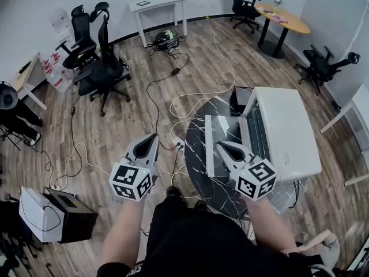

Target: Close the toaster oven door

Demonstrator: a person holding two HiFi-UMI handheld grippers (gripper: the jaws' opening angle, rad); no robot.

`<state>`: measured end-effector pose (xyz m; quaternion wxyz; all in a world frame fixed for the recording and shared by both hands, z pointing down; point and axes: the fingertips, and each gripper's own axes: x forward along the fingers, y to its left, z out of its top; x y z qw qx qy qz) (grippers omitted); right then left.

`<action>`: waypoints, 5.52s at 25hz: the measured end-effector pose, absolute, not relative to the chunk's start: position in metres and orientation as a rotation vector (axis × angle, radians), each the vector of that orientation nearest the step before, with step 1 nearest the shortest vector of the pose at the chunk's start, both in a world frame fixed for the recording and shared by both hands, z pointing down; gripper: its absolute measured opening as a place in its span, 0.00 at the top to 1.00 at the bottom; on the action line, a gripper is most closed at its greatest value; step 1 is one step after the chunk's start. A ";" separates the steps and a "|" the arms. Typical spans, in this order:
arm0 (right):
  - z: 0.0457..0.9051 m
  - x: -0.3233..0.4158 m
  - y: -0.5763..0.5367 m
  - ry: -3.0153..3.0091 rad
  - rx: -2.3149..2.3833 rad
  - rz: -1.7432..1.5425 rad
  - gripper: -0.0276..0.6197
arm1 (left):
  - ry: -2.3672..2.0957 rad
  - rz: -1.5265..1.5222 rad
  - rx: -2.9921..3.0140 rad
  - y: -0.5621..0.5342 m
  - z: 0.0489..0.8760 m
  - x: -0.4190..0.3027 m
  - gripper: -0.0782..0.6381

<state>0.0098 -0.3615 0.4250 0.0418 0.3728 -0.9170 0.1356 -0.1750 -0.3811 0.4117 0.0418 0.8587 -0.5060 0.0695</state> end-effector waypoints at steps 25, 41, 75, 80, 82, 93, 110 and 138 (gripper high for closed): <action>0.493 -0.001 -0.453 -2.091 2.129 0.668 0.95 | -0.288 0.405 2.937 -0.600 0.516 -0.103 0.88; 0.597 0.028 -0.368 -1.563 2.491 1.029 0.72 | 0.165 0.831 2.828 -0.573 0.622 -0.033 0.88; 0.724 0.024 -0.315 -1.179 2.489 1.455 0.70 | 0.172 1.115 2.714 -0.590 0.718 0.004 0.68; 0.685 0.037 -0.316 -1.215 2.542 1.338 0.71 | 0.190 1.044 2.752 -0.587 0.687 0.012 0.69; 0.670 0.044 -0.317 -1.228 2.555 1.297 0.70 | 0.203 1.013 2.781 -0.585 0.672 0.018 0.68; 0.597 0.078 -0.327 -1.284 2.705 1.072 0.76 | 0.193 0.829 2.863 -0.590 0.602 0.060 0.69; 0.533 0.145 -0.328 -1.224 2.848 0.780 0.77 | 0.232 0.647 2.885 -0.591 0.541 0.130 0.68; 0.521 0.179 -0.315 -1.156 2.916 0.742 0.85 | 0.230 0.517 2.968 -0.592 0.510 0.194 0.70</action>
